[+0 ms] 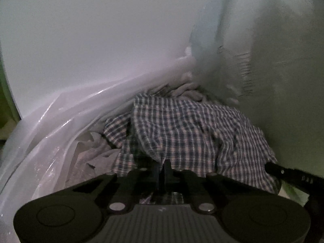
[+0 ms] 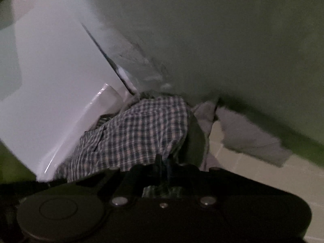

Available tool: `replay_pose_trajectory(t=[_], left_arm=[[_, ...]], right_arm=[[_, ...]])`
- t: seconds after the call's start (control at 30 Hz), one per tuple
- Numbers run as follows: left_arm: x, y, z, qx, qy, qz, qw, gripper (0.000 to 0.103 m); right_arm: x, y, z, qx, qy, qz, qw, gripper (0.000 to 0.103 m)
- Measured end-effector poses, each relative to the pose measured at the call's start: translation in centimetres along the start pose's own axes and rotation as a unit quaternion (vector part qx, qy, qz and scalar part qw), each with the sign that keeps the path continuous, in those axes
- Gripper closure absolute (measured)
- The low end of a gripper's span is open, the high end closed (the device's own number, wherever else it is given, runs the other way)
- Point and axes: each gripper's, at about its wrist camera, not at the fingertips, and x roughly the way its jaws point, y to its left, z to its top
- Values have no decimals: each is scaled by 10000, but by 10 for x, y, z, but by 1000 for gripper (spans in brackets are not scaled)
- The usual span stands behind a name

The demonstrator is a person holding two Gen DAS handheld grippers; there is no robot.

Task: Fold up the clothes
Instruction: 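Reach into the pile and grasp the checked shirt with both grippers, then lift the checked shirt with both grippers and pull it onto the mat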

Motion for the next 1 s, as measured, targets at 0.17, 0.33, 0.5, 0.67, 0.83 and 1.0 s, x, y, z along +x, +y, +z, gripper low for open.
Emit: replay_pose_trajectory(t=[0.17,0.33,0.5,0.67,0.83,1.0], left_arm=[[-60,-30,-27,284,-138,-411,9987,100],[-126,-84,-86,782,-94,-1020,9917,100],[-172,-137,-172,1221,370,-1530,9800,100],[-189,-156,-269,1253,1449,-1613,9681,99],[-202,-158,-322,1295,1982,-1236,9637,91],[-207,-154,-310,957,1621,-966,9773,79]], right_arm=[[-108,-2,-27,-293,-687,-221,9970,99],[-235,-25,-87,-322,-1219,-872,9882,99],[-333,-59,-170,-257,-1192,-1737,9772,101],[-391,-105,-264,429,-436,-2155,9746,101],[-414,-123,-328,836,279,-2203,9715,100],[-425,-134,-318,843,80,-2190,9720,86]])
